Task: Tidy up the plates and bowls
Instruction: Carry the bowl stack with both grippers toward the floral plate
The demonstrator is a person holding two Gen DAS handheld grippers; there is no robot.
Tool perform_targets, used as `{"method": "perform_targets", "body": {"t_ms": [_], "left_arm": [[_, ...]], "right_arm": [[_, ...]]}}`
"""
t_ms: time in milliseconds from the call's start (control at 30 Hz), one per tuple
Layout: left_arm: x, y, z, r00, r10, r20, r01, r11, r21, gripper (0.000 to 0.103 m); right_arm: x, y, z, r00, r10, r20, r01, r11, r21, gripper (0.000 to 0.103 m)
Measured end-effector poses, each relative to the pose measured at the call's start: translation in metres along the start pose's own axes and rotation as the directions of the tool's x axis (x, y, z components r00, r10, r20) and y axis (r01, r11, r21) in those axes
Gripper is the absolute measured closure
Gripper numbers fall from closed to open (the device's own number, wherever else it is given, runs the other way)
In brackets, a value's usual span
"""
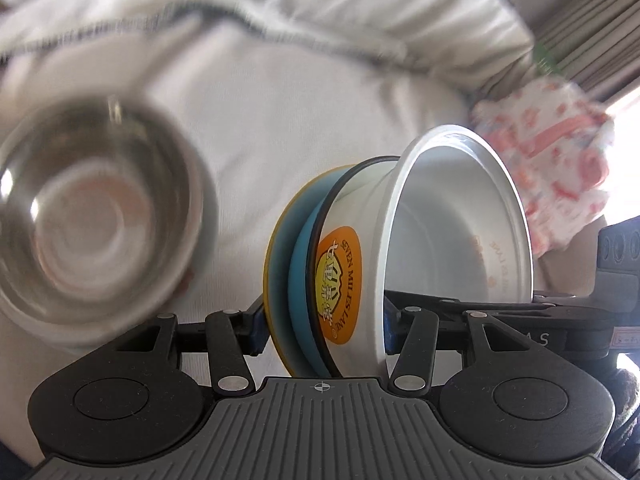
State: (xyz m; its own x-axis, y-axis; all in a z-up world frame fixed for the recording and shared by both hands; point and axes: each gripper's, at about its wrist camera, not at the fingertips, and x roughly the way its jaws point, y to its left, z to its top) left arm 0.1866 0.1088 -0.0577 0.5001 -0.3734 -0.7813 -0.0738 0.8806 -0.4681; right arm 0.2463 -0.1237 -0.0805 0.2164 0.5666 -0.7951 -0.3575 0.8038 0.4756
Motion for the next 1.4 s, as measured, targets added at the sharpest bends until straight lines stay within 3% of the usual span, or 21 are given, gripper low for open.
{"method": "perform_targets", "body": {"t_ms": [133, 233, 433, 533, 600, 767, 1133, 1400], "left_arm": [[-0.051, 0.008, 0.017, 0.990, -0.004, 0.139, 0.000, 1.000, 0.030, 0.048], [-0.075, 0.032, 0.022, 0.980, 0.026, 0.196, -0.027, 1.000, 0.002, 0.048], [-0.067, 0.110, 0.012, 0.983, 0.070, 0.171, -0.043, 0.987, -0.156, 0.048], [-0.057, 0.143, 0.006, 0.985, 0.071, 0.158, -0.039, 0.979, -0.199, 0.048], [-0.050, 0.158, 0.004, 0.983, 0.089, 0.159, -0.051, 0.972, -0.230, 0.049], [-0.049, 0.163, -0.002, 0.959, 0.169, 0.228, -0.131, 0.976, -0.173, 0.056], [-0.053, 0.174, -0.002, 0.961, 0.131, 0.242, -0.083, 0.976, -0.199, 0.061], [-0.054, 0.174, -0.003, 0.961, 0.131, 0.244, -0.081, 0.976, -0.203, 0.061]], "right_arm": [[-0.027, 0.044, 0.023, 0.996, 0.008, 0.089, 0.001, 0.995, -0.096, 0.041], [-0.023, 0.077, 0.043, 0.993, 0.044, 0.109, -0.028, 0.990, -0.140, 0.041], [0.051, 0.125, 0.070, 0.999, 0.046, -0.026, -0.050, 0.986, -0.162, 0.042], [0.092, 0.138, 0.071, 0.996, 0.002, -0.086, -0.016, 0.986, -0.163, 0.041], [0.102, 0.152, 0.065, 0.996, -0.070, -0.054, 0.056, 0.973, -0.226, 0.039], [0.110, 0.176, 0.061, 0.986, -0.170, 0.004, 0.159, 0.914, -0.373, 0.036], [0.123, 0.197, 0.054, 0.957, -0.281, 0.075, 0.286, 0.859, -0.425, 0.037], [0.115, 0.191, 0.052, 0.962, -0.266, 0.063, 0.268, 0.874, -0.405, 0.038]]}}
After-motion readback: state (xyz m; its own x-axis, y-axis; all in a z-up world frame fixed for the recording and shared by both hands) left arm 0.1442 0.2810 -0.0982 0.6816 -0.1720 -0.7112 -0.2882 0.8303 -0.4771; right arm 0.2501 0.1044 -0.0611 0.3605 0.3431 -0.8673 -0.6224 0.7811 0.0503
